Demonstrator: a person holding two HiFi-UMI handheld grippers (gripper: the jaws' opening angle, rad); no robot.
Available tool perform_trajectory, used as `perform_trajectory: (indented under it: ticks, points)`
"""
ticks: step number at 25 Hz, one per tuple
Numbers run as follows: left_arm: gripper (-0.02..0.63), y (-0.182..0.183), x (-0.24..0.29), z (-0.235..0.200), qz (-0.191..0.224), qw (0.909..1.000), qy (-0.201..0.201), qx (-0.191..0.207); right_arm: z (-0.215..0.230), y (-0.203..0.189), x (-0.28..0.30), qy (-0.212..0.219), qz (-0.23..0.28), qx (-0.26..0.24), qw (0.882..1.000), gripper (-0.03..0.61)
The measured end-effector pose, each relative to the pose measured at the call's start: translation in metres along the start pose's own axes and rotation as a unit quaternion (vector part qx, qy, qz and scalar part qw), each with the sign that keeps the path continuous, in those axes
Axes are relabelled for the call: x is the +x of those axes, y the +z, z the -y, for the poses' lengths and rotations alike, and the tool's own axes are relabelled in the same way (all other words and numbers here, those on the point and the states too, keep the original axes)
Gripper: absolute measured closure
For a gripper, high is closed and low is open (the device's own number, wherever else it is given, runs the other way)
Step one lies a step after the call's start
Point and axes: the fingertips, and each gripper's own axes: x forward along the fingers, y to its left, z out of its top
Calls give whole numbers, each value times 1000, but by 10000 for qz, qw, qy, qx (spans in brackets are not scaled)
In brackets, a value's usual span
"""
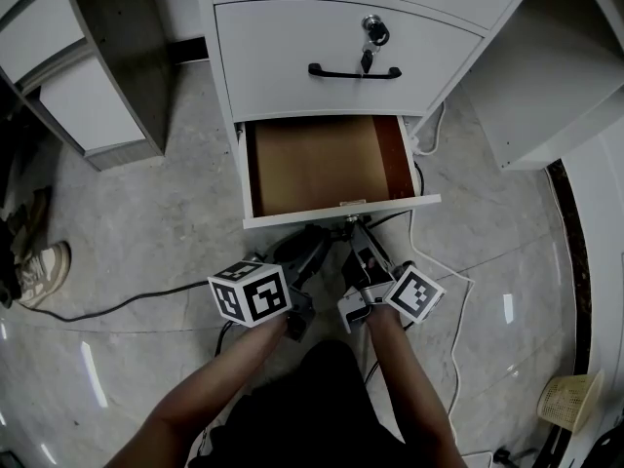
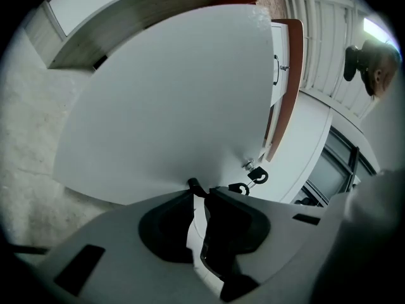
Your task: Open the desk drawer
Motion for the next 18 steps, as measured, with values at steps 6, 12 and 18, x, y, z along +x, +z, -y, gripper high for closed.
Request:
perform_trajectory:
  ticks: [6,12,18]
  points:
    - [541,-1,-1,0,44,10000,-22,15,0,-1,-2,50,66,10,10000,491]
    - [541,-4,-3,0,33,10000,-5,12,0,-4,-4,65,99,17,9999,491]
    - [540,-4,-3,0,101,9999,-51,38,-1,-4,-4,92,106,-36,9999,491]
